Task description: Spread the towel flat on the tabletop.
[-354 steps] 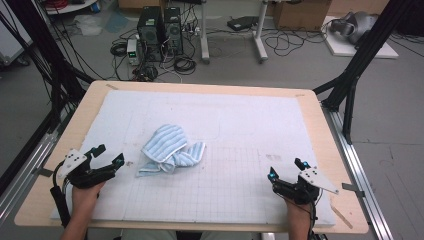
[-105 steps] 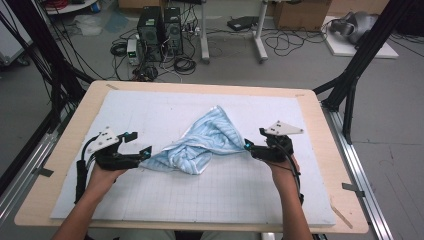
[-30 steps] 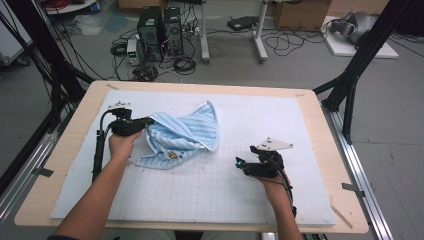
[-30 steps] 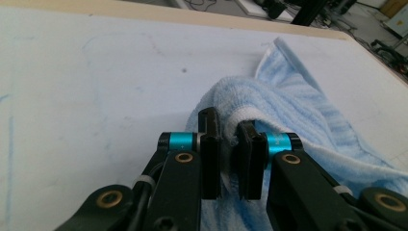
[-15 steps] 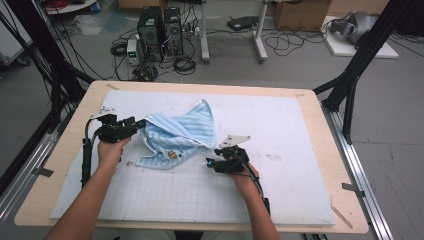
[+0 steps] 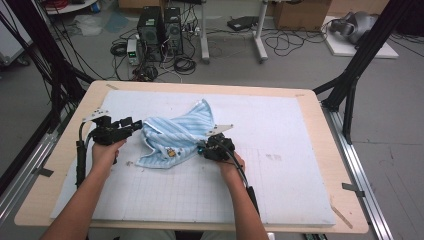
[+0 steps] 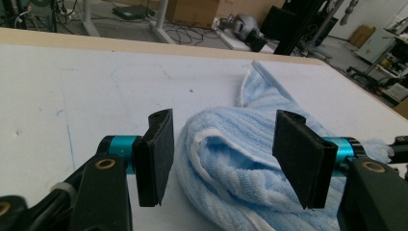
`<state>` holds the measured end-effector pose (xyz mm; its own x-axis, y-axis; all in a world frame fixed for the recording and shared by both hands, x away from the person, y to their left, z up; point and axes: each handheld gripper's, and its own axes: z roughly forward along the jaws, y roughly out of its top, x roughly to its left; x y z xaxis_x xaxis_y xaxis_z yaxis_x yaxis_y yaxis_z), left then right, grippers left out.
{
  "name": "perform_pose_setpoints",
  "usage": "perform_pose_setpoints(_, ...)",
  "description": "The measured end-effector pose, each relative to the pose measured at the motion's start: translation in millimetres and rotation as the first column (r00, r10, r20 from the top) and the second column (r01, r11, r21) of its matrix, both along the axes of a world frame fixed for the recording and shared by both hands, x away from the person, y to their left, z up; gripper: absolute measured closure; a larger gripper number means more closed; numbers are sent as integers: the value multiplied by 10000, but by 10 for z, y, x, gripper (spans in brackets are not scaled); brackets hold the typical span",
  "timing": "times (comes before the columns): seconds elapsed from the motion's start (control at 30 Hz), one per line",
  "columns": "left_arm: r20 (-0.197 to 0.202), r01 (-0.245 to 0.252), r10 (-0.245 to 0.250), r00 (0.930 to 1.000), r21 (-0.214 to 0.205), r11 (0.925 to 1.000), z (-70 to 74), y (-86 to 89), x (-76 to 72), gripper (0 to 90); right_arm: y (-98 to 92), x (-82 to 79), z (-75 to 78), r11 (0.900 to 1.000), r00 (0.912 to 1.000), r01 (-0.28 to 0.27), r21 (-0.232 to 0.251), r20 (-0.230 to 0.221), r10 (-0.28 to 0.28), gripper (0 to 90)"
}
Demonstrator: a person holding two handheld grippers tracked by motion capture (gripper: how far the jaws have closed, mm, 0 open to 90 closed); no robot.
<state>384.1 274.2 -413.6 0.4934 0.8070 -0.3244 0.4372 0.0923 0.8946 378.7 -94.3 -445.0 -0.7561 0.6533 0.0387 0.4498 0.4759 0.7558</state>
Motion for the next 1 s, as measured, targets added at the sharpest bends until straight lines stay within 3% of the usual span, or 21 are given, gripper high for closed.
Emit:
perform_pose_setpoints(0.23,126,450,-453,9989,225,9987,21,-71,-27,412,-209,-267,145,9985,9979,-537,101,377,533,809)
perform_pose_setpoints(0.3,182,559,-564,9982,269,9981,29,-109,-37,415,-383,-440,184,9977,9969,-665,140,429,659,810)
perform_pose_setpoints(0.73,314,1214,-1223,9920,283,9922,95,-354,-35,421,-902,-1019,112,9925,9928,-1193,268,152,1189,812)
perform_pose_setpoints(0.8,122,1535,-1540,9880,371,9875,125,-412,-20,419,-961,-1098,107,9918,9922,-1245,288,95,1242,812)
perform_pose_setpoints(1.0,359,2365,-2397,9702,778,9685,215,-670,-4,419,-1123,-1318,102,9907,9914,-1310,374,83,1308,811)
